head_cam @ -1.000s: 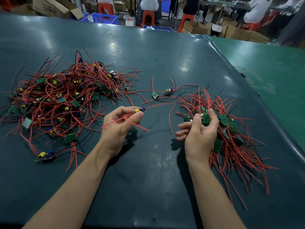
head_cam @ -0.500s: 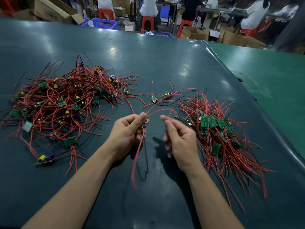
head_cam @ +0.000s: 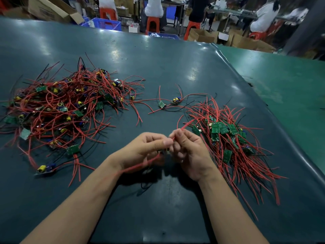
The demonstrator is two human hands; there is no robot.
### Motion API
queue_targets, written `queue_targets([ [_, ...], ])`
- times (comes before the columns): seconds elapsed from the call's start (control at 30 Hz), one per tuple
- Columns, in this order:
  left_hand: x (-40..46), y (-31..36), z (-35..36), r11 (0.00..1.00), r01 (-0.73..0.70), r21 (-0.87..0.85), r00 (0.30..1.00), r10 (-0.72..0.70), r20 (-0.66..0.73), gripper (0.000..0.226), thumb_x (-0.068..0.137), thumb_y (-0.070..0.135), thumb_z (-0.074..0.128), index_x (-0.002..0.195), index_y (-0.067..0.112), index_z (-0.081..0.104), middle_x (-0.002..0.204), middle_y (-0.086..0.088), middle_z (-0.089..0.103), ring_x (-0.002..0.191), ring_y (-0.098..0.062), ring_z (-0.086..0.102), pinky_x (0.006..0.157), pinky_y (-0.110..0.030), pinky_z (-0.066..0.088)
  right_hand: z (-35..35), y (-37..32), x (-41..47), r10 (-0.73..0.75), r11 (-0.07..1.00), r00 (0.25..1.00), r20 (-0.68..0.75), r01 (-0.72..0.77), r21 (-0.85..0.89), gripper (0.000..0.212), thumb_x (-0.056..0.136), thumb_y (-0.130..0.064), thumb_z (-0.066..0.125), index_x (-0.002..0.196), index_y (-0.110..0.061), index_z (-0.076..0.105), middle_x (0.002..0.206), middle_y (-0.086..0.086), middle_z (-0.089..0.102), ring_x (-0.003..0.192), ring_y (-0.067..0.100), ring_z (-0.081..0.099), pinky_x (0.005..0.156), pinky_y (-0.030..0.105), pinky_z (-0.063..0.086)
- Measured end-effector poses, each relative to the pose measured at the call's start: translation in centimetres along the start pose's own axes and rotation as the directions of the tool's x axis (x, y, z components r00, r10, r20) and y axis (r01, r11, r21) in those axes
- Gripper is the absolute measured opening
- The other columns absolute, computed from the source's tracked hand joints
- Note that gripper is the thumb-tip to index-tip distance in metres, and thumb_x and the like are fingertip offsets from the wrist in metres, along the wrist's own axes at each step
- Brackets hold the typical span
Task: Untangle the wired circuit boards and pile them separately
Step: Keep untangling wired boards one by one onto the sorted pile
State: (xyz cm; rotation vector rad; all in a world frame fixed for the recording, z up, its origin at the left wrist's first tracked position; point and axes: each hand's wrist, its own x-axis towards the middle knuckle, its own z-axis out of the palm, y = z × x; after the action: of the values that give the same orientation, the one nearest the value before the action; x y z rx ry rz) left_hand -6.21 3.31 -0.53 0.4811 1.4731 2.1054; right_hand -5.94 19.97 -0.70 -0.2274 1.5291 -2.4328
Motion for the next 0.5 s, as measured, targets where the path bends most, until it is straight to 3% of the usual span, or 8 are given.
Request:
queue_targets([
  [0.07,0.2,-0.4,0.5,0.993,0.001,-0.119,0.997,0.008,0.079,0.02,0.081,0.032,0.072,0.08,0.012,0.072,0.071,0.003,0.069,0.055,-0.002,0.059,0.053,-0.012,0.043,0.2,0.0,0.1,0.022,0.994,0.999,0.037,-0.025,0.108,0.024,0.086,-0.032,0.058,0.072,-0.019,0.071,0.049,-0.007,0.048,0.037,0.002,0.037,0.035,0.013,0.028],
  [0.13,0.2,-0.2,0.9,0.998,-0.01,-0.063,0.998,0.014,0.06,0.016,0.086,0.029,0.066,0.087,0.016,0.075,0.063,0.008,0.066,0.051,0.003,0.056,0.054,-0.012,0.043,0.4,0.1,0.2,0.036,0.992,0.999,0.016,-0.037,0.12,0.028,0.089,-0.032,0.055,0.07,-0.019,0.07,0.047,-0.007,0.043,0.035,0.002,0.033,0.034,0.012,0.026],
  [0.2,0.4,-0.3,0.9,0.998,-0.048,-0.039,0.998,0.047,-0.03,0.018,0.088,0.022,0.063,0.092,0.007,0.073,0.055,0.008,0.062,0.046,0.003,0.051,0.051,-0.012,0.04,0.4,0.1,0.3,0.036,0.993,0.998,-0.059,-0.03,0.111,0.027,0.088,-0.033,0.056,0.072,-0.018,0.071,0.046,-0.006,0.039,0.034,0.003,0.03,0.035,0.012,0.024],
  [0.27,0.8,-0.6,0.8,0.994,-0.093,-0.06,0.974,0.079,-0.211,0.014,0.08,0.015,0.069,0.085,0.003,0.068,0.048,0.006,0.05,0.038,-0.004,0.041,0.044,-0.015,0.034,0.4,0.1,0.5,0.024,0.996,0.991,-0.13,-0.013,0.085,0.022,0.085,-0.032,0.061,0.08,-0.016,0.075,0.047,-0.004,0.038,0.034,0.005,0.03,0.035,0.013,0.024],
  [0.33,0.8,-1.2,0.9,0.992,-0.125,0.002,0.942,0.12,-0.313,0.006,0.076,0.014,0.073,0.074,0.01,0.069,0.047,0.0,0.046,0.039,-0.008,0.037,0.043,-0.018,0.03,0.4,0.1,0.4,0.015,1.0,0.987,-0.161,-0.011,0.028,0.02,0.082,-0.03,0.065,0.087,-0.014,0.077,0.049,-0.004,0.04,0.035,0.006,0.031,0.036,0.014,0.025],
  [0.37,0.8,-1.4,1.0,0.99,-0.129,0.057,0.939,0.141,-0.312,0.007,0.077,0.014,0.075,0.073,0.012,0.07,0.051,-0.005,0.054,0.042,-0.011,0.043,0.046,-0.02,0.035,0.4,0.1,0.4,0.008,1.0,0.986,-0.164,-0.007,0.005,0.02,0.08,-0.029,0.067,0.087,-0.014,0.077,0.049,-0.004,0.039,0.035,0.006,0.031,0.036,0.014,0.025],
  [0.43,0.7,-1.4,1.3,0.98,-0.113,0.166,0.947,0.156,-0.279,0.013,0.078,0.018,0.079,0.078,0.008,0.071,0.07,-0.03,0.064,0.064,-0.024,0.058,0.062,-0.033,0.044,0.5,0.1,0.4,-0.007,1.0,0.984,-0.178,0.004,-0.021,0.018,0.08,-0.025,0.069,0.087,-0.011,0.077,0.048,-0.004,0.037,0.034,0.006,0.03,0.037,0.014,0.025],
  [0.5,0.5,-1.3,1.6,0.973,-0.082,0.216,0.947,0.143,-0.287,0.03,0.076,0.03,0.079,0.084,0.002,0.07,0.084,-0.045,0.057,0.077,-0.035,0.05,0.071,-0.046,0.034,0.4,0.3,0.6,-0.01,0.999,0.982,-0.19,0.004,-0.035,0.015,0.089,-0.016,0.064,0.085,-0.009,0.076,0.046,-0.004,0.036,0.034,0.005,0.029,0.036,0.013,0.025],
])
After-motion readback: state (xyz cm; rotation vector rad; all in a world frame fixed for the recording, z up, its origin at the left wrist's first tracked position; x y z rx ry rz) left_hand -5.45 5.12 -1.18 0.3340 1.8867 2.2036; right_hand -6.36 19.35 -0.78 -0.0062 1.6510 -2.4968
